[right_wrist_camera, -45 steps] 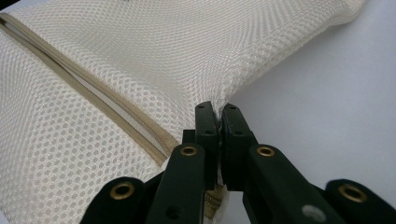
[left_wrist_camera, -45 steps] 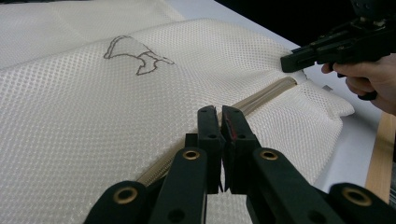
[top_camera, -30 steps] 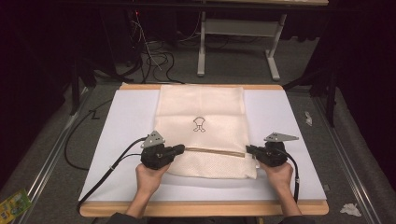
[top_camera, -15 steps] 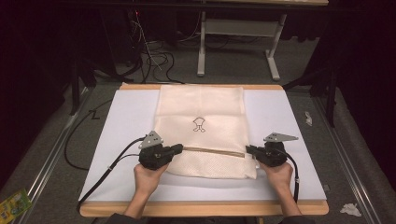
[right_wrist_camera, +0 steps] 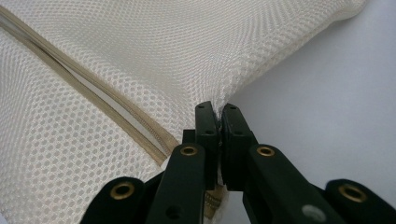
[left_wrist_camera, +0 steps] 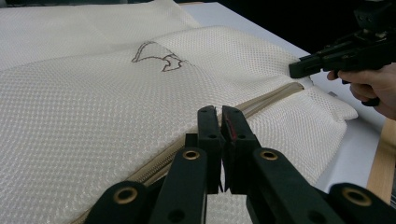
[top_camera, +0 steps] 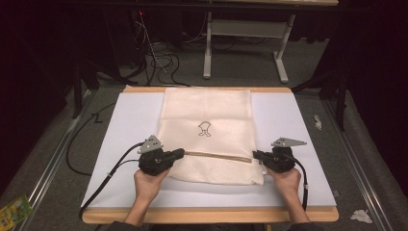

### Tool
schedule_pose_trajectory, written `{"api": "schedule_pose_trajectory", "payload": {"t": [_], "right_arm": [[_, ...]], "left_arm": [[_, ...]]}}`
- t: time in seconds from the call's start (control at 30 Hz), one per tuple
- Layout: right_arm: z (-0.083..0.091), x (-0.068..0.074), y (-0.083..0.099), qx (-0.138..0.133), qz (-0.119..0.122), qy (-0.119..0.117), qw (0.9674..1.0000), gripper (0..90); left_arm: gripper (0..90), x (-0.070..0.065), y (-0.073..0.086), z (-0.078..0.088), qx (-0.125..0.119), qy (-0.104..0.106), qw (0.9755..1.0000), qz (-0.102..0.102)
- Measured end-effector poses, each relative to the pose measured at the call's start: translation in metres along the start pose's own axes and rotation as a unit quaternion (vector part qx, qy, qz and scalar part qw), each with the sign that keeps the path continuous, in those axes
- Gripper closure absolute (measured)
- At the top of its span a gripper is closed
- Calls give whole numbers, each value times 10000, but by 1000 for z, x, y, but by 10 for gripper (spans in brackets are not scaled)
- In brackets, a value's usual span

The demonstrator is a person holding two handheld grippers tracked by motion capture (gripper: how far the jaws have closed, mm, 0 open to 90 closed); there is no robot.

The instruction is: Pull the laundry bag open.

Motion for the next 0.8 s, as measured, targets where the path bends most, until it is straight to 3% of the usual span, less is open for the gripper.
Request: {"api": "schedule_pose_trajectory", "payload": {"t": [0.8], "right_arm": [[2,-3,1,-12,3,84,10000,885]], "left_arm": [[872,9,1,15,-62,-202,9998,9]]}}
Point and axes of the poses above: each handheld gripper's, and its own axes: z roughly backward along the jaws, y roughly out of its underside, x roughly to its left, the point moved 7 cm from there along -z, roughly forward along the jaws, and after that the axes turned 3 degrees about x, right-handed, at the moved point
